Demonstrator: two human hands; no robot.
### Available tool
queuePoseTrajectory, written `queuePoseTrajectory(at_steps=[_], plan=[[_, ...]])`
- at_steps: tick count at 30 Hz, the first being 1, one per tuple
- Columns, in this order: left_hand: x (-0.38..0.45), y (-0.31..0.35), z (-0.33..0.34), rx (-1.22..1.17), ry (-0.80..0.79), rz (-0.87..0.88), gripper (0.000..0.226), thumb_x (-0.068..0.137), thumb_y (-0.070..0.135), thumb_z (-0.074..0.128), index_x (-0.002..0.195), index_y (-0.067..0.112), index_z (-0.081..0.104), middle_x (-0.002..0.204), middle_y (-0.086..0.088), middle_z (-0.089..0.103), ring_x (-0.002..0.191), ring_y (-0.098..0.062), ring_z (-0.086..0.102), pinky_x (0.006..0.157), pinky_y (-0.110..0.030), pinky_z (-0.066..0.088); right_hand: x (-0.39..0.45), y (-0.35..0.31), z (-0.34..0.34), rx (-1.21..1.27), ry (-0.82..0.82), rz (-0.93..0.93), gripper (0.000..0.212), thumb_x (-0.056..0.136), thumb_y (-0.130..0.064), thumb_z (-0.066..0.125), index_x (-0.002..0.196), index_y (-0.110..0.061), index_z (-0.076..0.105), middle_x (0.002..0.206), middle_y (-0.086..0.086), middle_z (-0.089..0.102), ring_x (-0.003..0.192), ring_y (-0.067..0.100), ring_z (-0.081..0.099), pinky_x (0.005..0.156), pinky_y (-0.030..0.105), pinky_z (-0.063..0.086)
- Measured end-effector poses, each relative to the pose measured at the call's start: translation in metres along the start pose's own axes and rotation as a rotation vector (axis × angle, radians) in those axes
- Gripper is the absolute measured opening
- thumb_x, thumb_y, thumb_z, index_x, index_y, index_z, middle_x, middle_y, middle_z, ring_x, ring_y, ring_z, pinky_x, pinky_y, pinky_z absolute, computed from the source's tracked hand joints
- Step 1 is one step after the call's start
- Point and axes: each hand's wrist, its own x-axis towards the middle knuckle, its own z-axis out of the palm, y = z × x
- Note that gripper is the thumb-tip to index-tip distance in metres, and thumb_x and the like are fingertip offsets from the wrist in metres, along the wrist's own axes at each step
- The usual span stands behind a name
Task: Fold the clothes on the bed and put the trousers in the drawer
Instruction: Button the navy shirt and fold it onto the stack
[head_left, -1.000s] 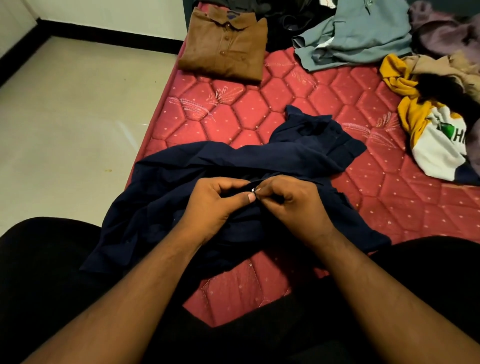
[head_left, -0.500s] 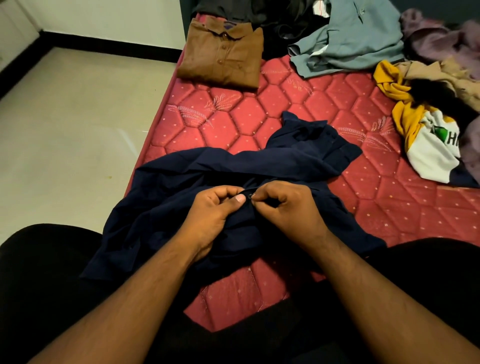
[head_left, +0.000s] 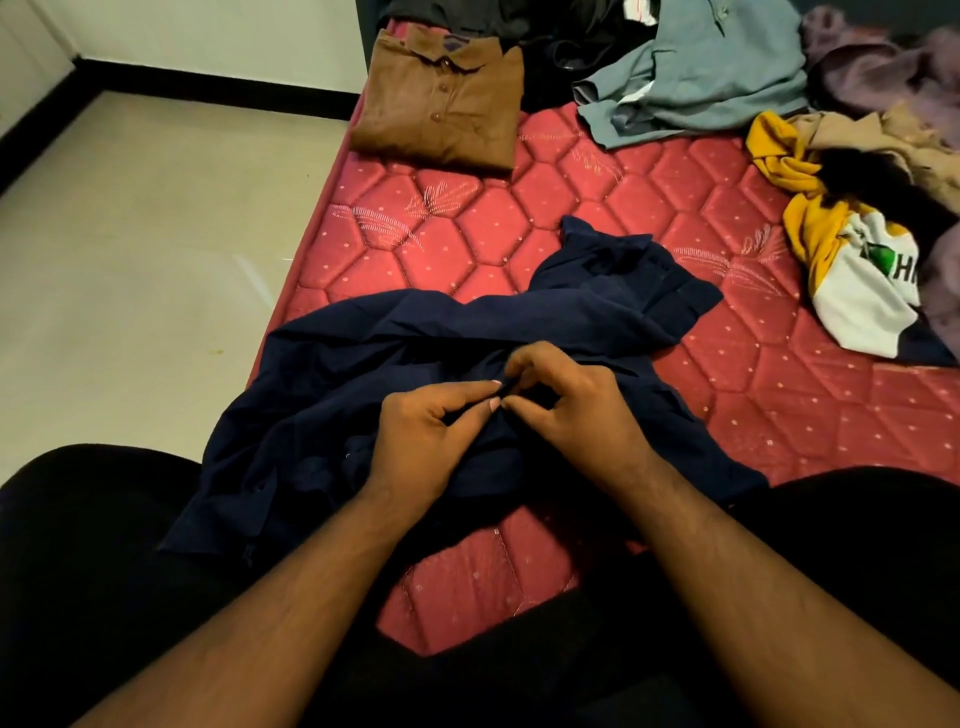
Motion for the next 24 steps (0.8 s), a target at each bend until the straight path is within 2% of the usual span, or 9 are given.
queuePoseTrajectory(at_steps=[2, 6, 9, 12, 16, 19, 21, 24], plan=[[-0.001, -0.001, 0.001, 0.039, 0.002, 0.076, 0.020, 0.081, 0.013, 0.072, 0.100, 0.008, 0.076, 0.097, 0.010, 0.071, 0.090, 0.006, 0.067, 0.084, -0.009, 0.048, 0.001, 0.000, 0.000, 0.005, 0.008, -0.015, 0.033, 0.072, -0.003, 0.073, 0.105, -0.007, 0.070, 0.083, -0.008, 0.068, 0.078, 0.009, 0.063, 0.074, 0.017, 0.049], [-0.002, 0.002, 0.002, 0.077, 0.033, 0.140, 0.022, 0.084, 0.021, 0.067, 0.099, 0.008, 0.077, 0.098, 0.011, 0.070, 0.091, 0.003, 0.068, 0.085, -0.010, 0.050, 0.000, 0.001, 0.000, -0.084, 0.038, -0.043, 0.012, 0.077, -0.011, 0.070, 0.088, -0.009, 0.075, 0.083, 0.000, 0.074, 0.075, 0.014, 0.070, 0.069, 0.034, 0.054], [-0.004, 0.002, 0.004, 0.082, 0.077, 0.103, 0.018, 0.081, 0.013, 0.071, 0.098, 0.009, 0.078, 0.097, 0.011, 0.070, 0.090, 0.001, 0.068, 0.085, -0.010, 0.050, -0.002, 0.001, 0.001, -0.141, 0.051, -0.040, 0.014, 0.079, -0.018, 0.067, 0.087, -0.009, 0.074, 0.082, 0.003, 0.075, 0.073, 0.021, 0.071, 0.064, 0.039, 0.057], [-0.004, 0.002, 0.006, 0.036, 0.078, 0.019, 0.018, 0.081, 0.009, 0.074, 0.098, 0.009, 0.078, 0.096, 0.009, 0.072, 0.090, 0.004, 0.068, 0.085, -0.009, 0.048, -0.002, 0.000, 0.001, -0.190, 0.053, -0.006, 0.025, 0.082, -0.033, 0.057, 0.085, -0.013, 0.072, 0.079, 0.004, 0.073, 0.071, 0.025, 0.070, 0.060, 0.042, 0.056], [0.001, 0.003, 0.002, -0.091, -0.077, -0.147, 0.021, 0.084, 0.001, 0.071, 0.100, 0.013, 0.076, 0.097, 0.008, 0.074, 0.091, 0.002, 0.068, 0.087, -0.016, 0.049, -0.007, -0.001, 0.003, -0.292, 0.058, 0.004, 0.026, 0.082, -0.036, 0.048, 0.080, -0.016, 0.064, 0.076, 0.002, 0.068, 0.068, 0.028, 0.066, 0.056, 0.044, 0.053], [0.009, 0.004, 0.000, -0.121, -0.244, -0.196, 0.019, 0.086, 0.010, 0.066, 0.101, 0.020, 0.073, 0.099, 0.008, 0.074, 0.095, -0.003, 0.068, 0.092, -0.022, 0.050, -0.010, -0.003, 0.005, -0.370, 0.057, -0.015, 0.022, 0.083, -0.033, 0.045, 0.081, -0.015, 0.058, 0.078, 0.001, 0.063, 0.066, 0.031, 0.064, 0.051, 0.044, 0.051], [0.014, 0.003, -0.005, -0.034, -0.334, -0.174, 0.020, 0.082, 0.022, 0.060, 0.099, 0.024, 0.072, 0.096, 0.013, 0.073, 0.092, 0.000, 0.067, 0.090, -0.021, 0.050, -0.011, -0.003, 0.005, -0.368, 0.002, 0.000, 0.025, 0.084, -0.037, 0.042, 0.085, -0.017, 0.057, 0.082, 0.000, 0.063, 0.070, 0.032, 0.064, 0.053, 0.044, 0.051], [0.016, -0.003, -0.020, 0.167, -0.401, -0.013, 0.027, 0.082, 0.020, 0.057, 0.102, 0.018, 0.075, 0.096, 0.014, 0.073, 0.089, 0.003, 0.065, 0.087, -0.019, 0.049, -0.005, -0.004, -0.002, -0.282, -0.160, 0.001, 0.023, 0.086, -0.045, 0.050, 0.093, -0.023, 0.050, 0.082, -0.004, 0.065, 0.074, 0.027, 0.064, 0.058, 0.039, 0.049]])
